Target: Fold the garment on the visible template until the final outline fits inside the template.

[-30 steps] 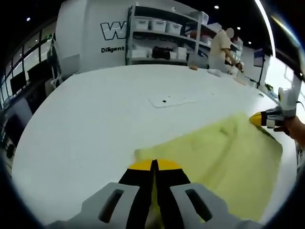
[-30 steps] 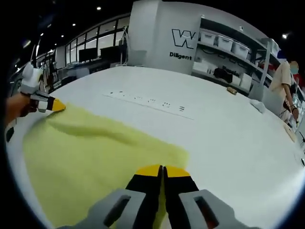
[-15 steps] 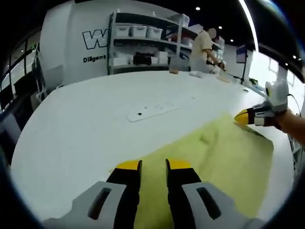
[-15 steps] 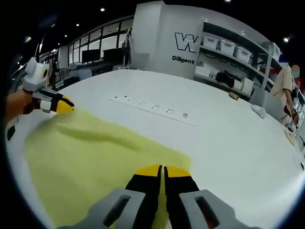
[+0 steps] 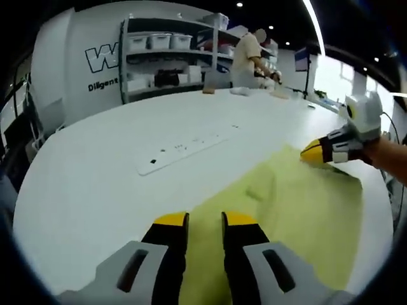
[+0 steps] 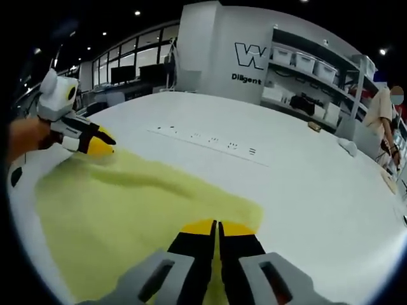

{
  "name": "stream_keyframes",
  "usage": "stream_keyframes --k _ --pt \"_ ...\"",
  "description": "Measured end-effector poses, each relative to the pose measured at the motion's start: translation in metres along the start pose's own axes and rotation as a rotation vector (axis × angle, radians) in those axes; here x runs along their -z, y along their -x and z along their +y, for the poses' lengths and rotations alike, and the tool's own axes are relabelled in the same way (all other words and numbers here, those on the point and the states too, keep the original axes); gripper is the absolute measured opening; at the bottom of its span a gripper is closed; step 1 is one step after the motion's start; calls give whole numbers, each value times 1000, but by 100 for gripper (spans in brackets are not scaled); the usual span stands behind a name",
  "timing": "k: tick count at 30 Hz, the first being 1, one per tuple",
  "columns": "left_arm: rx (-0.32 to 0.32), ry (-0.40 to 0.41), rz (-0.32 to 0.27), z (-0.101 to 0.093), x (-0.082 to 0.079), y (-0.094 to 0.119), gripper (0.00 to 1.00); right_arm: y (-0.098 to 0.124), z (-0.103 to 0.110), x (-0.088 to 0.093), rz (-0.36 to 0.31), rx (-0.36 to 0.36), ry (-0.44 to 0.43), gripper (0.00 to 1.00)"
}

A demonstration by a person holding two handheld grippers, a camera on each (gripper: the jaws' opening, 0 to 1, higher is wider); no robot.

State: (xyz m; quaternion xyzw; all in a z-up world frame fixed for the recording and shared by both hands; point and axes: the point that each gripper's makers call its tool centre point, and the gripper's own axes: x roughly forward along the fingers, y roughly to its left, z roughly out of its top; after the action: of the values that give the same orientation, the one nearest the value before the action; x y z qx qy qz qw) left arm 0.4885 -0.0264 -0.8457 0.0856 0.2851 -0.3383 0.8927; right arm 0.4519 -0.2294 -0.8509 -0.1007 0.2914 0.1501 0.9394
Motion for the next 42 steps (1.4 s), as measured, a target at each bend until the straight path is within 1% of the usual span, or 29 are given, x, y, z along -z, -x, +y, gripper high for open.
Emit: stream_keyframes --k 5,8,12,15,24,27,30,32,34,39,42 --pt "6 -10 15 -2 5 -3 17 1 0 -1 -4 -2 1 0" --pt "6 -8 25 -2 8 -4 14 1 0 -1 -5 -1 0 0" --pt "2 -10 25 -3 7 -4 5 1 2 1 -2 -4 -1 0" --pt "0 -5 28 -2 8 -3 0 1 3 3 0 -7 -2 0" --pt "-15 -11 26 0 8 -4 0 3 2 5 2 -5 -6 0" --pt "-27 -7 11 3 3 0 0 3 1 6 4 -3 -6 0" --pt "-59 -8 -10 12 -4 4 0 4 0 9 9 -2 -7 0" --pt "-69 3 -16 18 -6 6 0 4 0 11 11 -3 -10 0" --pt "-96 -2 -22 25 -7 8 0 4 1 13 13 -3 -10 0" --pt "-96 -12 -3 23 1 2 0 3 4 15 19 -7 -11 0" --pt "-97 -11 0 23 3 0 0 3 4 15 21 -8 -8 0"
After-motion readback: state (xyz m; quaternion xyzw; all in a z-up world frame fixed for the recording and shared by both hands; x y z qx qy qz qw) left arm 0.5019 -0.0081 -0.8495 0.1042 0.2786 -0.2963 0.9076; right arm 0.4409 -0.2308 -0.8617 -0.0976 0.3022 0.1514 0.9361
